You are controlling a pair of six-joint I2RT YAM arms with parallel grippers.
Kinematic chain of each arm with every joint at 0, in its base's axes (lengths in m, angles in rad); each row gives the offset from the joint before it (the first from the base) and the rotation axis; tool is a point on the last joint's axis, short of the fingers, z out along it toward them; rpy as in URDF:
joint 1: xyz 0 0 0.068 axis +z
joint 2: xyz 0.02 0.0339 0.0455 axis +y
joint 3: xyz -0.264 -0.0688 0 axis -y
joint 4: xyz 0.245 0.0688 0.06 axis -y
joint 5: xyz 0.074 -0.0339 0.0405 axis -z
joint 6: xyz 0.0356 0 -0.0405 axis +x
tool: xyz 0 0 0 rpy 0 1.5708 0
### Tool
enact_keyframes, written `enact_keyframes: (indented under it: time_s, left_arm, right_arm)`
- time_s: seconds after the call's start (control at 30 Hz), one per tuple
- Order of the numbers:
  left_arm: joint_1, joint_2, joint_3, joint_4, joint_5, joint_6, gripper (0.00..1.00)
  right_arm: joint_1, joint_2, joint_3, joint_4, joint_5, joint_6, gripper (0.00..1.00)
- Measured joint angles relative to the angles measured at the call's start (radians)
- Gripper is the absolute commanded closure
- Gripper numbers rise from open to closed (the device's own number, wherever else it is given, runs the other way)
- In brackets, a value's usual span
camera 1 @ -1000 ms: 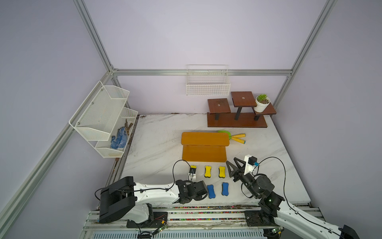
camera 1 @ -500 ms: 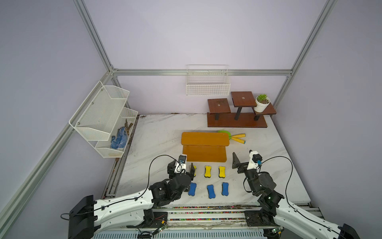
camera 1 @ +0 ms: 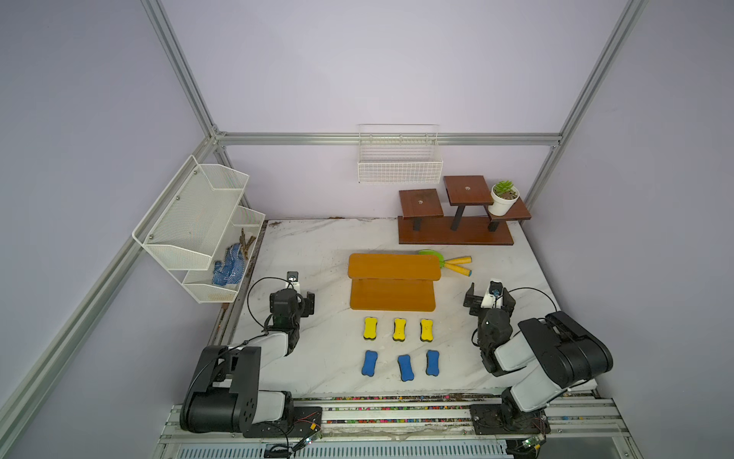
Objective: Remove the whiteboard erasers from the shelf
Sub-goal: Reset both arms
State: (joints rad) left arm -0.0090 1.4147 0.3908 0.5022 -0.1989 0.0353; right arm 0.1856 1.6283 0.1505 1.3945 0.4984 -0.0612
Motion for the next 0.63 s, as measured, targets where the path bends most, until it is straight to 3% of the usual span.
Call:
enact_keyframes:
  time_s: [0.2,0.63]
  left_arm:
    - [0.063,0.137,0.006,0.222,0.107,-0.035,0.0]
    - [0.062,0.147,0.006,0.311,0.153,-0.042,0.0]
  right_arm:
    - [-0.117,-0.066,0.153,-0.173,-0.15,0.092,0.0]
    - [-0.119,-0.052,0.156,-0.237,-0.304,0.095,0.0]
